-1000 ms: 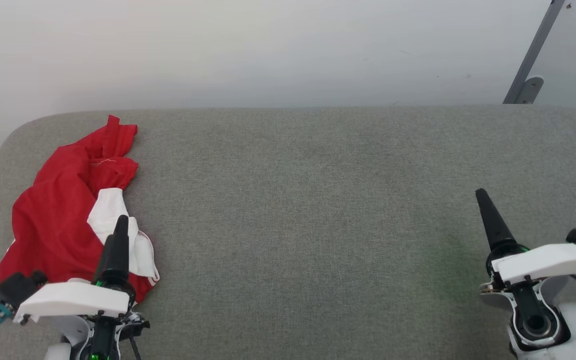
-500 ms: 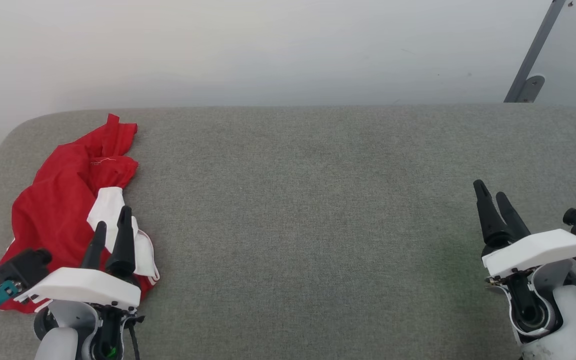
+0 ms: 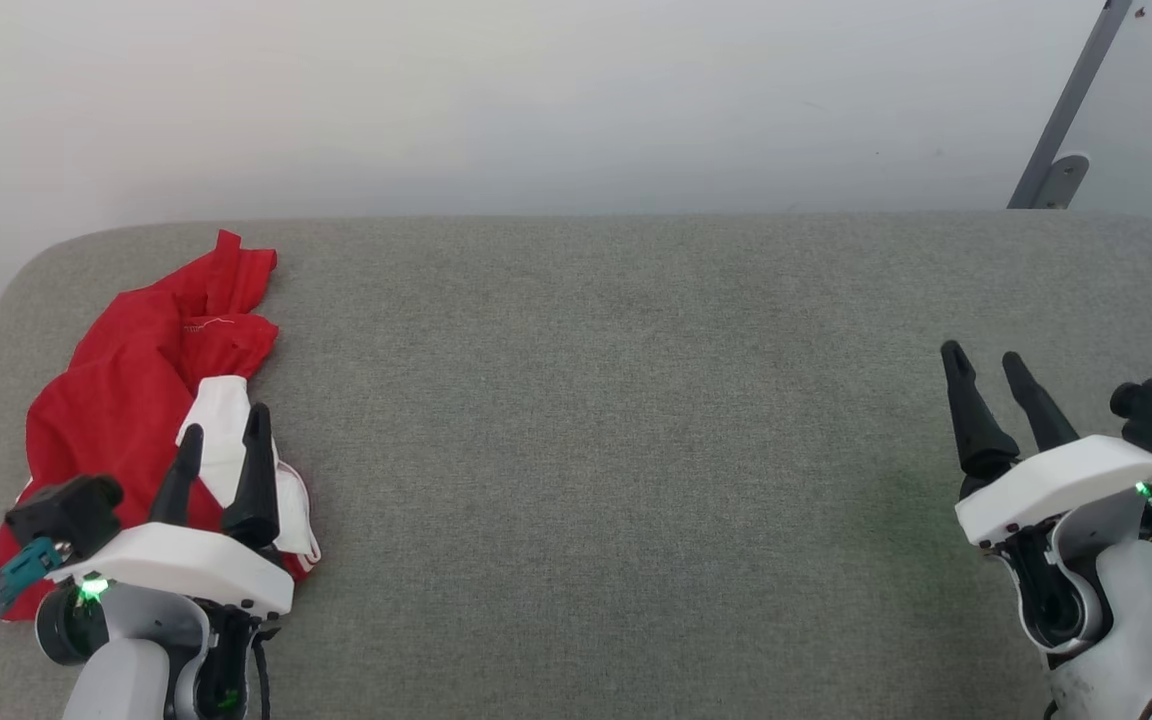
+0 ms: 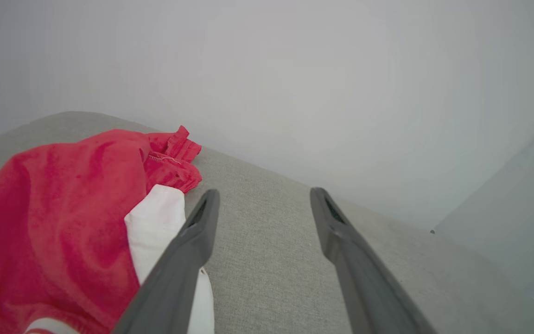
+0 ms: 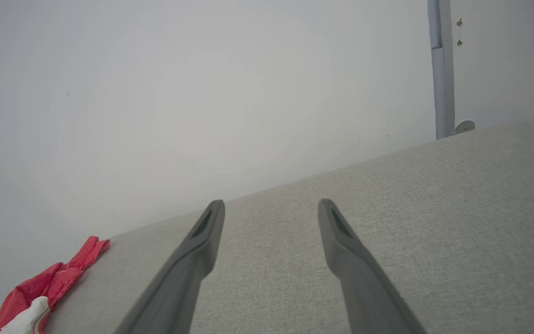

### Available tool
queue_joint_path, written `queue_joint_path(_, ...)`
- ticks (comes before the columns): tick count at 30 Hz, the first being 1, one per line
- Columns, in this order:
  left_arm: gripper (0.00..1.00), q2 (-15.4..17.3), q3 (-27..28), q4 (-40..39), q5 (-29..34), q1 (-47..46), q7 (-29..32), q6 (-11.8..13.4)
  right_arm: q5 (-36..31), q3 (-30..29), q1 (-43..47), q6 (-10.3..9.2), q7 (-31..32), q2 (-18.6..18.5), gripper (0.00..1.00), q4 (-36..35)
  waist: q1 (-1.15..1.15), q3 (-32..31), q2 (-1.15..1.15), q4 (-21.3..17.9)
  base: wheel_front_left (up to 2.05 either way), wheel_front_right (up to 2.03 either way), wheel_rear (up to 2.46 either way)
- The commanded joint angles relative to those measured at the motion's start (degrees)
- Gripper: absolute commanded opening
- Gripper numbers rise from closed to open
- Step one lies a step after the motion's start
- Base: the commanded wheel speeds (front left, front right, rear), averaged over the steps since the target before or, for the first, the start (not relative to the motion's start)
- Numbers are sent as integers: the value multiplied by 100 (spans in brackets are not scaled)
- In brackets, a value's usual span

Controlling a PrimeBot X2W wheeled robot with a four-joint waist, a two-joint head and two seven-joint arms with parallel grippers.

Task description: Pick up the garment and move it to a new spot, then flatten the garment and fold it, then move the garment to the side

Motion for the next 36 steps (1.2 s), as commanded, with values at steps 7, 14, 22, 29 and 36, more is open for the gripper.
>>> queue_joint_path(7,100,116,-73,13,510,-179,-149,46,-626,43,-293,25,-165,-131,100,70,0,-16,0,3,0,0,0)
queue_joint_path(14,100,151,-104,105,863,-201,-257,48,-1081,70,-395,26,-273,-199,100,151,0,-27,0,3,0,0,0)
queue_joint_path(22,100,155,-123,177,1228,-225,-374,31,-1506,26,-476,27,-388,-262,100,239,0,-38,0,19,0,0,0)
queue_joint_path(29,100,173,-89,230,1528,-230,-459,-1,-1857,42,-514,28,-478,-322,100,309,0,-52,0,25,0,0,0)
queue_joint_path(36,100,193,-103,328,1867,-248,-551,-37,-2141,61,-582,29,-562,-368,100,369,0,-68,0,28,0,0,0)
